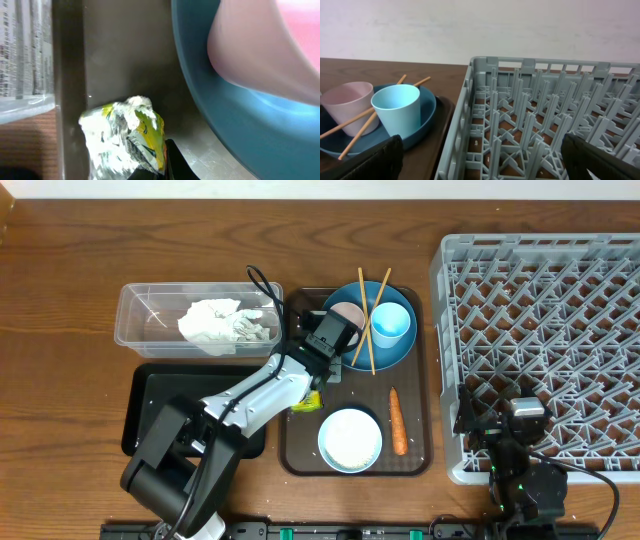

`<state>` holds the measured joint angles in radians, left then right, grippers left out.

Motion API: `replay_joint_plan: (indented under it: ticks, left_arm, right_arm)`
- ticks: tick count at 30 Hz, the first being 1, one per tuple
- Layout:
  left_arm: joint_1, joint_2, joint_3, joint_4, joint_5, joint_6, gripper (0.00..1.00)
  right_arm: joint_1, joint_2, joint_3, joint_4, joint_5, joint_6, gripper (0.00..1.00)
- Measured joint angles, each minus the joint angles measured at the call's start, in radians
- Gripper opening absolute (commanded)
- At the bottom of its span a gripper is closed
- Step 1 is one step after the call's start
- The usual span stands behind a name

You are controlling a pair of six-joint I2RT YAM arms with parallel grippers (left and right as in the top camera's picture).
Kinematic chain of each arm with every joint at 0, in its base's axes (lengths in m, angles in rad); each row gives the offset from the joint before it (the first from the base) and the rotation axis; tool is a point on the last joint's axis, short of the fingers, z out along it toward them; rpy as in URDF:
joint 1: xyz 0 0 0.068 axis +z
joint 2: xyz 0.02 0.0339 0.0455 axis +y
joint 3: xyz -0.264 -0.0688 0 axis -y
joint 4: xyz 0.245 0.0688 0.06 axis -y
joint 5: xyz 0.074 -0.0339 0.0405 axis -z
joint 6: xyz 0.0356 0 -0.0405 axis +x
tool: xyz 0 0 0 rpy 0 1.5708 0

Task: Sort waste into correct bins and load items into the dishwasher rack
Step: 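Carry the snack packet into the clear bin and release it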

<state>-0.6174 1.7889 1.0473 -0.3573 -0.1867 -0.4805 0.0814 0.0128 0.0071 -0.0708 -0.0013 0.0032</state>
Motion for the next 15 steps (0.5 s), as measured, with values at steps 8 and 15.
replay_joint_plan:
  ticks: [8, 15]
  left_arm:
    - [0.002, -0.155, -0.006, -0.029, -0.008, 0.015, 0.06]
    - [0.113, -0.441, -0.006, -0.016, -0.052, 0.017, 0.06]
  right_arm:
    - [0.0, 0.0, 0.0, 0.0, 0.0, 0.0, 0.99]
    - [0.0, 0.0, 0.0, 0.0, 0.0, 0.0, 0.99]
